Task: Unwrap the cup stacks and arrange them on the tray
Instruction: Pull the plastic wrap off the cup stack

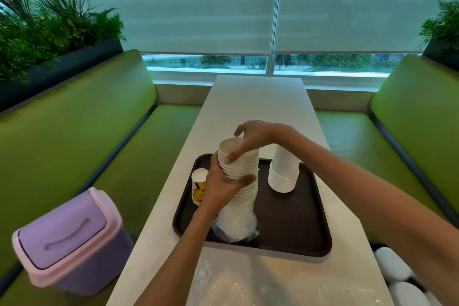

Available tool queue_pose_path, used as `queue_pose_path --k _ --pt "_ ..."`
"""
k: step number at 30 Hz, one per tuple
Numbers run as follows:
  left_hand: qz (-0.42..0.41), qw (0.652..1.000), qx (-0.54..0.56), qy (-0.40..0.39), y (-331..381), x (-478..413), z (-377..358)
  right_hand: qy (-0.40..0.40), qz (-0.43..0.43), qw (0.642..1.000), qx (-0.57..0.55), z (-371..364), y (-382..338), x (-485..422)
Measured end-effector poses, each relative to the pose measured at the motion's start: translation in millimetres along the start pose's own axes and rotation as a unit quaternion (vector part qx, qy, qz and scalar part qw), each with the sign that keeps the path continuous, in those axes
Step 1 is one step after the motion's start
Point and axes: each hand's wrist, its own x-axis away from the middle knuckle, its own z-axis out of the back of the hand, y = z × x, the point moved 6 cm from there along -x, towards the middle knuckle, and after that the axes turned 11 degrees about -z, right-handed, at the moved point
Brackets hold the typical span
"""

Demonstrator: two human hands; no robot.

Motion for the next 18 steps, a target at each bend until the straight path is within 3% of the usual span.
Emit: queue_pose_path --k 18 --pt "-0.002 1.000 0.025 0.000 -2.1 1.0 -0.6 -0.033 -0.027 0.999 0.003 3.3 -6.6 -0.7"
